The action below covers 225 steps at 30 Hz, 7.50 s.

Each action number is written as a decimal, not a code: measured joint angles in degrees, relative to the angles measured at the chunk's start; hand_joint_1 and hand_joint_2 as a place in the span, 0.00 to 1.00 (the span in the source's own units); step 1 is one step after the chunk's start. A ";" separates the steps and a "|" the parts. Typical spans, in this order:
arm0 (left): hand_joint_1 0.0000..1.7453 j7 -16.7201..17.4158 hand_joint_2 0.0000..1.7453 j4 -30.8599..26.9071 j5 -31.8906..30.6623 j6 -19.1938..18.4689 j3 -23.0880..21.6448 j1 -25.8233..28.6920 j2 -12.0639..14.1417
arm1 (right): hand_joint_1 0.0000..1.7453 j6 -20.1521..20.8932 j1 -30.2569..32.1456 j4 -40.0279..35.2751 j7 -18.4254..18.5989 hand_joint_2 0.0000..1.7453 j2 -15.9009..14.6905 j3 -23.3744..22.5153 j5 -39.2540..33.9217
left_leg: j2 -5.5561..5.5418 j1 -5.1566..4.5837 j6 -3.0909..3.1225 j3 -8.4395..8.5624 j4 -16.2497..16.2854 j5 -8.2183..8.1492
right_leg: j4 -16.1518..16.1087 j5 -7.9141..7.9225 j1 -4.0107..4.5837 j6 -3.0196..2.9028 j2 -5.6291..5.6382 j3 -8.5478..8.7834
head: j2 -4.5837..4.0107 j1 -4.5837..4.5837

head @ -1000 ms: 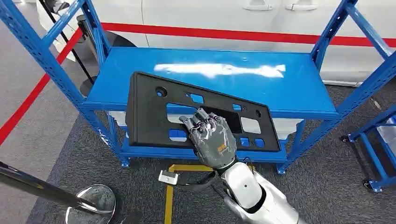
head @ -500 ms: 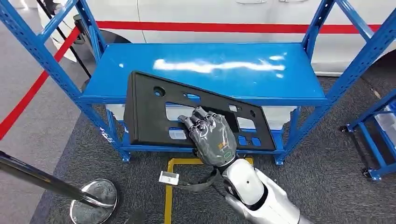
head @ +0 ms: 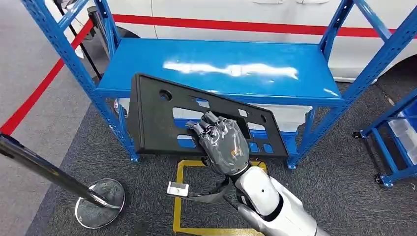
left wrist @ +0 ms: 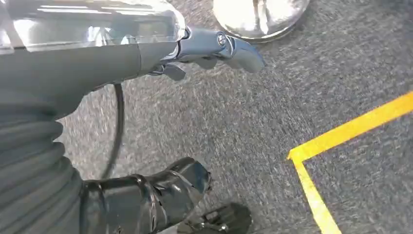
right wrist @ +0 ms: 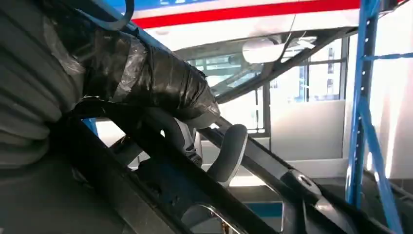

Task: Take the parts from the cabinet and place them on the table.

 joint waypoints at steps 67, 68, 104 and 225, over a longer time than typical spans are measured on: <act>0.00 -0.77 1.00 0.00 0.59 0.33 0.02 0.98 0.33 | 1.00 -1.90 4.30 -2.21 0.04 1.00 -2.80 -2.30 -4.65 | 0.51 0.45 -0.84 -1.49 1.35 0.09 | 1.52 1.09 -0.57 0.25 -0.01 2.23 | -0.02 0.00; 0.00 -0.77 1.00 0.00 0.59 0.33 0.02 0.95 0.31 | 1.00 -2.01 4.27 -2.23 0.04 1.00 -2.82 -2.36 -4.65 | 0.72 0.45 -1.09 -1.47 1.75 -0.21 | -4.25 3.27 -0.55 0.08 -0.87 5.33 | 0.00 -0.04; 0.00 -1.12 1.00 0.00 1.16 0.81 0.07 1.62 0.44 | 1.00 -10.82 15.19 -6.84 0.02 1.00 -4.02 -11.72 -3.06 | 1.70 0.24 -2.81 -1.31 1.71 -0.64 | -6.26 2.49 -0.28 -1.47 -0.73 5.63 | 0.00 0.11; 0.00 -1.27 1.00 0.00 3.34 3.61 4.22 3.01 0.15 | 1.00 -19.82 52.95 -29.90 -41.31 1.00 20.37 -52.24 -31.03 | 3.81 0.05 -0.78 2.22 0.06 -2.82 | -3.69 2.27 -0.83 0.44 -1.82 5.43 | 0.00 0.15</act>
